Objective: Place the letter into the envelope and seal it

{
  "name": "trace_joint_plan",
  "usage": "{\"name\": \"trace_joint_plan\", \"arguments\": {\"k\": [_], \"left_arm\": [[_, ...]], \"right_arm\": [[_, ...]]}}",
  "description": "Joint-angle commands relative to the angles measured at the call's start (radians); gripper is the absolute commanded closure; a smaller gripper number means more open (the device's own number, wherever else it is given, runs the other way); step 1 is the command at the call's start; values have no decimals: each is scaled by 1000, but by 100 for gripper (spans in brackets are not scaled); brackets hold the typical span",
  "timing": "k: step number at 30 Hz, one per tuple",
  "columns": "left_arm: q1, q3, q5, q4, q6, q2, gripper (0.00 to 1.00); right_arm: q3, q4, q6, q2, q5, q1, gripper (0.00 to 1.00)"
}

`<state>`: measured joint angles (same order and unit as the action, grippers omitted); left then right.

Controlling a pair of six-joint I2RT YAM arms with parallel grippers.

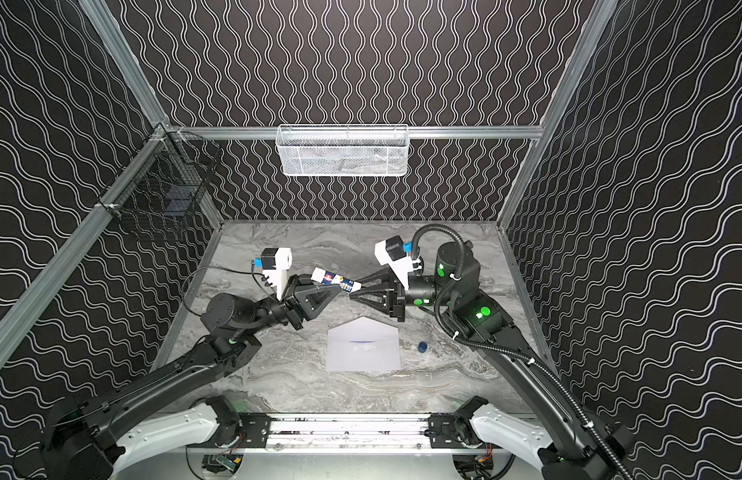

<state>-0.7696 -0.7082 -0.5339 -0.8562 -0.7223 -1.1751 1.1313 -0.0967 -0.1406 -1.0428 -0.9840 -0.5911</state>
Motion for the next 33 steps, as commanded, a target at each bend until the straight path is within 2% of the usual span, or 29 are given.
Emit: {"name": "trace_joint_plan", "arguments": {"k": [1,3,7,9,11,13,16,18,20,22,26,29,31,33], "left_arm": [[3,-2,25,172,62,0,100],[4,-4,22,180,69,3,100],[4,-4,15,189,79,1,100],[4,-3,13,191,85,1,100],[5,-2,15,205,87,5,100],[4,-5,15,217,92,9,100],[5,-13,9,240,98,10,100],[5,-19,0,259,103,8,100],[5,-27,-9,283,110,7,100],[5,-32,-12,300,116,9,100],[5,-41,-17,329,123,13,100],[4,-52,-28,356,130,9,100],[4,-54,-28,373,137,15,100],[4,-57,-29,384,142,17,100]], "right_arm": [[-7,91,-136,7,-222,-1,72],[-31,116,-183,12,-231,9,68],[-30,109,-223,0,-266,32,53],[10,-20,-135,-1,-244,52,44],[78,-233,34,5,-142,64,36],[116,-369,203,29,56,62,30],[13,-280,365,129,356,56,32],[-94,-146,493,215,494,37,31],[-175,-42,558,268,587,4,27],[-207,4,592,285,618,-41,25],[-213,19,631,242,751,-194,19],[-200,30,624,203,773,-241,19],[-190,24,618,178,764,-243,25],[-173,6,612,154,767,-245,37]]}}
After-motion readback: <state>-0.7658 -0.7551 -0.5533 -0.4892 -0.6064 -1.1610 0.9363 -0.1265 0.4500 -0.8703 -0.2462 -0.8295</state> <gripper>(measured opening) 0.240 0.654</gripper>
